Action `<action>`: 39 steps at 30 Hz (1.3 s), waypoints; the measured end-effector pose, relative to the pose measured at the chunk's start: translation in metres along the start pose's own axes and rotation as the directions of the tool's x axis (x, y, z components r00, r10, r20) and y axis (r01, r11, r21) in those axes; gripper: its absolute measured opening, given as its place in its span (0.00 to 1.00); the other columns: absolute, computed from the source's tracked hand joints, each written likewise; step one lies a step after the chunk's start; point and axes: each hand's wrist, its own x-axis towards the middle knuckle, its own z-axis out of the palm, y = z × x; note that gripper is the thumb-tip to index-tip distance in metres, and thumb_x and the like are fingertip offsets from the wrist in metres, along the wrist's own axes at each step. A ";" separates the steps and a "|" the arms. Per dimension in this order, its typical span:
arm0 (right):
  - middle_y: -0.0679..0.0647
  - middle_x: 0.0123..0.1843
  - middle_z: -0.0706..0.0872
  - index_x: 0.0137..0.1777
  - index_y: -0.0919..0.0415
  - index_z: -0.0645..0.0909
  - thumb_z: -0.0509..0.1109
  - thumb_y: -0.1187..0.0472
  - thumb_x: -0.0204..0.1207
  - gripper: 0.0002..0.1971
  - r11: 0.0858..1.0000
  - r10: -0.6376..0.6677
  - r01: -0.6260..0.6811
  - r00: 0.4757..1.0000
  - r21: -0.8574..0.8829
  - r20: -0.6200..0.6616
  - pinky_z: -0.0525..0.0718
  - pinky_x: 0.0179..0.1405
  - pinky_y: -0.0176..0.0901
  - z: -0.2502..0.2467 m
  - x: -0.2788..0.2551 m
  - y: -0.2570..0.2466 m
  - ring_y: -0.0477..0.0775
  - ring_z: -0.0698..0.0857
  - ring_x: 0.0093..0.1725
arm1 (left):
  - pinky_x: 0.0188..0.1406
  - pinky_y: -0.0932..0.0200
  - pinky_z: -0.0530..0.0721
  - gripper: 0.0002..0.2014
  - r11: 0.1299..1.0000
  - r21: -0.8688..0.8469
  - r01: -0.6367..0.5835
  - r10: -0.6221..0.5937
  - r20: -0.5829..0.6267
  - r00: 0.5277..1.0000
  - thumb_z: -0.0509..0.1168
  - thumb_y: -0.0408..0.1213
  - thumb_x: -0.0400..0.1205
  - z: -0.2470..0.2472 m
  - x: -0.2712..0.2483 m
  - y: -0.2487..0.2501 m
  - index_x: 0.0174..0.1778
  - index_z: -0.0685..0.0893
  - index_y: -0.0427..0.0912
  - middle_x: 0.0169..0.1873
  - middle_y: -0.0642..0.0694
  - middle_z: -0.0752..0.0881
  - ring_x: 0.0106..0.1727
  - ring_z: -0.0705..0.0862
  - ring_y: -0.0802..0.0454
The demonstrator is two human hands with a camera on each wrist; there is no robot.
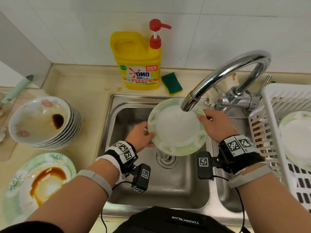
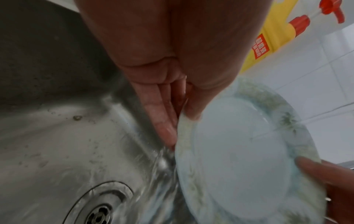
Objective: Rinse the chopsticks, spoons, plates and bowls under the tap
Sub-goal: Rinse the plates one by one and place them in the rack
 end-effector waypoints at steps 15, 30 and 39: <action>0.60 0.54 0.92 0.45 0.44 0.89 0.66 0.59 0.87 0.13 0.843 0.224 -0.314 0.943 0.437 0.246 0.83 0.46 0.51 0.060 0.003 -0.008 0.56 0.86 0.47 | 0.31 0.55 0.77 0.10 0.865 0.477 -0.155 0.352 -0.357 0.865 0.64 0.40 0.88 -0.049 -0.014 -0.004 0.43 0.71 0.48 0.30 0.46 0.81 0.31 0.79 0.47; 0.76 0.51 0.88 0.62 0.75 0.76 0.66 0.54 0.88 0.19 -0.093 0.348 -0.718 0.625 0.689 0.699 0.94 0.41 0.63 0.073 0.002 -0.014 0.68 0.91 0.49 | 0.30 0.62 0.75 0.10 0.768 0.588 -0.254 0.498 -0.300 0.814 0.65 0.40 0.87 -0.048 -0.030 -0.016 0.41 0.73 0.48 0.31 0.56 0.81 0.32 0.78 0.59; 0.68 0.51 0.92 0.63 0.73 0.79 0.65 0.69 0.86 0.10 -0.162 0.321 -0.691 0.639 0.705 0.700 0.91 0.30 0.44 0.071 -0.004 -0.001 0.60 0.92 0.46 | 0.66 0.68 0.79 0.18 0.935 0.289 -0.207 0.286 -0.265 0.921 0.70 0.34 0.84 -0.046 -0.020 -0.042 0.69 0.84 0.53 0.58 0.60 0.89 0.61 0.85 0.67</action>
